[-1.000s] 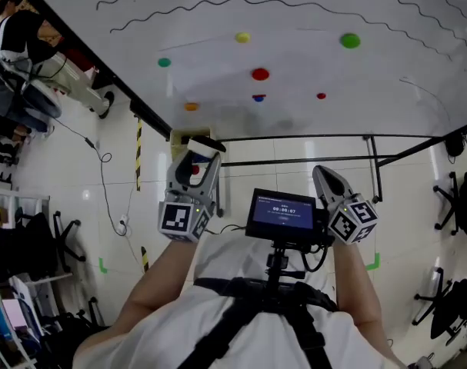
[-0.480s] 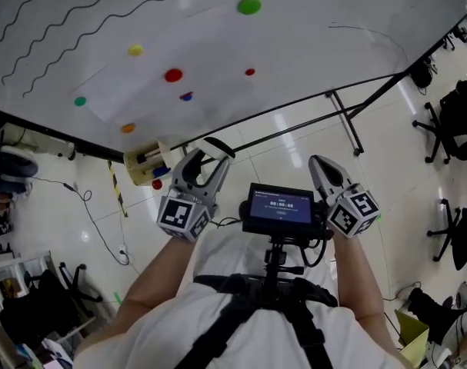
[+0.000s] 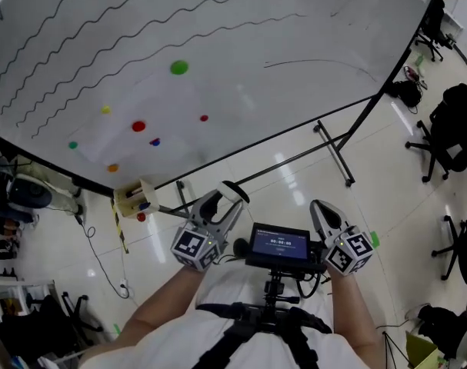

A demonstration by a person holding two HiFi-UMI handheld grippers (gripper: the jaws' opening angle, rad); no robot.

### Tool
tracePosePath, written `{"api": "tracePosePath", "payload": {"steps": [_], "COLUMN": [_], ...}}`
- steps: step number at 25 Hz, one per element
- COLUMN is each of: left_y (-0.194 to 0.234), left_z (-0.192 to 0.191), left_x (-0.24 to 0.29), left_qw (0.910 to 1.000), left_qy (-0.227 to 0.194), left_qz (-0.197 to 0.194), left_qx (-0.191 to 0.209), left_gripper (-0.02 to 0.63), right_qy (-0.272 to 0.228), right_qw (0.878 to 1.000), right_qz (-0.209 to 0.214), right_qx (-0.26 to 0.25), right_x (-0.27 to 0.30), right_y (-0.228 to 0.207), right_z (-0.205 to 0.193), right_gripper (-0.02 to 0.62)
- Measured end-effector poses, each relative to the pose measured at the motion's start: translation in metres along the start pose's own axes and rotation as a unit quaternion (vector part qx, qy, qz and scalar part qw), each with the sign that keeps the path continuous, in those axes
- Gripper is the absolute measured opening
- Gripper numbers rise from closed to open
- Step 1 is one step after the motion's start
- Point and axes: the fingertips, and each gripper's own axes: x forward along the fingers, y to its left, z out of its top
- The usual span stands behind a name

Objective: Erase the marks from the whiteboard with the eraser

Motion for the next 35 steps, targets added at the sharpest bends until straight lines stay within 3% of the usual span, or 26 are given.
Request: {"api": "tracePosePath", "payload": {"steps": [5,13,19,26,35], "left_y": [-0.062,-0.135,-0.185,-0.207,-0.181], "left_z": [-0.002,-0.021,-0.030,-0.018,-0.040], "left_x": [0.039,0.083,0.095,0.103,0.085], "left_qw": [0.9999,0.9991,0.9990,0.9986,0.9935], "left_qy": [0.008,0.030,0.043,0.036,0.060], "left_qz": [-0.007,0.021,0.015,0.022,0.097], "left_qx": [-0.008,-0.020,0.004,0.031,0.011], "left_gripper": [0.261,0.261,0.261,0.261,0.261], "right_qy": [-0.016,-0.022,-0.035,-0.029,-0.001], "right_qw": [1.000,0.999,0.999,0.999,0.999], "right_qz": [-0.018,-0.019,-0.022,-0.011,0.039], "right_qx": [0.008,0.021,0.019,0.023,0.027], "right_x": [-0.067,-0.152,-0.190,-0.208,-0.168], "right_y": [-0.045,-0.106,-0.137,-0.154,-0.167], "right_z": [0.016,0.020,0.024,0.019,0.020], "right_gripper": [0.017,0.017,0.017,0.017,0.017]}}
